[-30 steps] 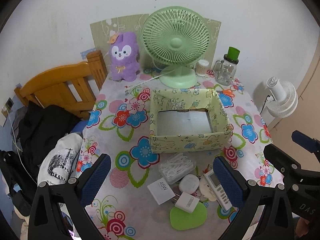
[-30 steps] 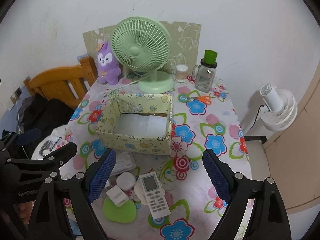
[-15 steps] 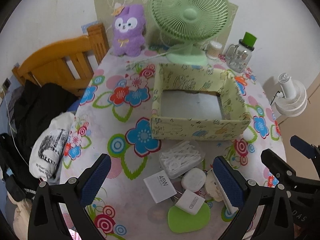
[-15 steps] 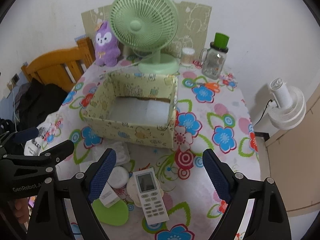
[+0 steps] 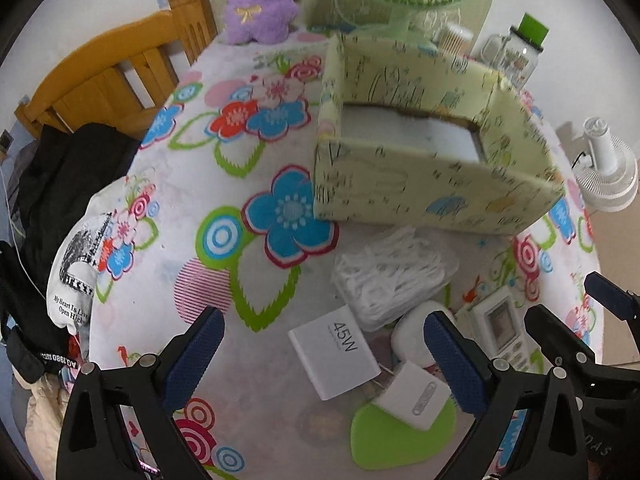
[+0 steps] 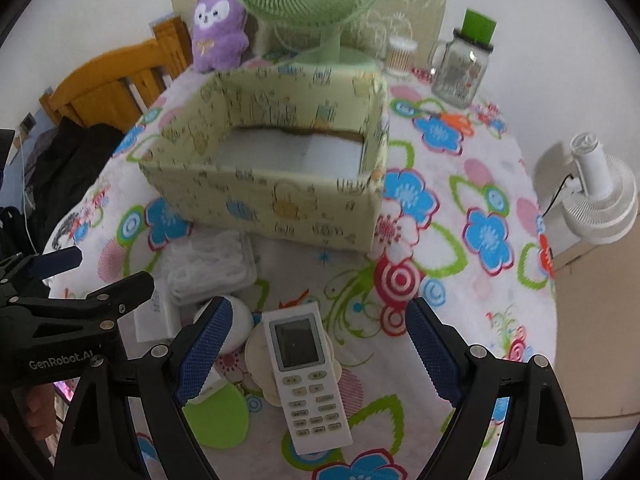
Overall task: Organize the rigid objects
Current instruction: 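Grasp the white remote control with the right tool while the left tool grasps the white square charger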
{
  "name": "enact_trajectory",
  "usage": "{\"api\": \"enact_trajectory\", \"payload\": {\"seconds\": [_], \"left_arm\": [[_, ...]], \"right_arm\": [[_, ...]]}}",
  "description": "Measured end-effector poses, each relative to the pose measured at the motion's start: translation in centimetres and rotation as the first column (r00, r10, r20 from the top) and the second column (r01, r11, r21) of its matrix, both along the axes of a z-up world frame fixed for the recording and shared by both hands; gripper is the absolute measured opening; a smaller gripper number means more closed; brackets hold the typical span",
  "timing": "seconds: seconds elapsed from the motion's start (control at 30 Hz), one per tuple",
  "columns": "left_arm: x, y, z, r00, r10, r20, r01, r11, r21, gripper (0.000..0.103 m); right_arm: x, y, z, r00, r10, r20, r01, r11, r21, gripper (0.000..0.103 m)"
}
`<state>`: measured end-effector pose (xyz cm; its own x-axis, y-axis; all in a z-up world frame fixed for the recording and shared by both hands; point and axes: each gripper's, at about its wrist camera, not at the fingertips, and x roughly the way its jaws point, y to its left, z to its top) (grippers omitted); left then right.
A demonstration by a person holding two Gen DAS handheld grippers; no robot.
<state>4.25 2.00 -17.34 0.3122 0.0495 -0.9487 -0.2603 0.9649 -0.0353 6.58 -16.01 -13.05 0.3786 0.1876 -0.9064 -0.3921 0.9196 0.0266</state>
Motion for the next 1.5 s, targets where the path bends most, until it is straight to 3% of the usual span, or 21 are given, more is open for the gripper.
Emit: {"api": "enact_trajectory", "payload": {"seconds": [0.4,0.87,1.27,1.33,1.5], "left_arm": [[-0.3,0.3,-4.2,0.995,0.03,-0.099,-0.032,0.999,-0.023,0.097],[-0.2,0.4,-5.8,0.989,0.051,-0.137,-0.052,0.999,-0.005,0.09],[-0.1,-1.1,-6.1,0.99,0.032,-0.138,-0.03,0.999,0.019,0.087],[-0.2,-1.1,-6.1,0.99,0.029,-0.137,-0.027,0.999,0.02,0.087],[-0.2,-0.8,-6.0,0.991,0.009,-0.134,-0.003,0.999,0.039,0.087]], "right_arm": [[-0.3,-0.1,-4.4,0.996,-0.001,-0.095,-0.002,1.0,-0.028,0.088],[-0.6,0.1,-7.1,0.985,0.016,-0.173,-0.025,0.999,-0.047,0.08],[-0.9,0.4,-8.1,0.98,0.017,-0.201,-0.027,0.998,-0.049,0.058],[-1.0,0.5,-7.8,0.983,0.007,-0.185,-0.017,0.998,-0.056,0.048],[-0.6,0.6,-7.8,0.979,-0.004,-0.202,-0.005,0.999,-0.047,0.048]]}}
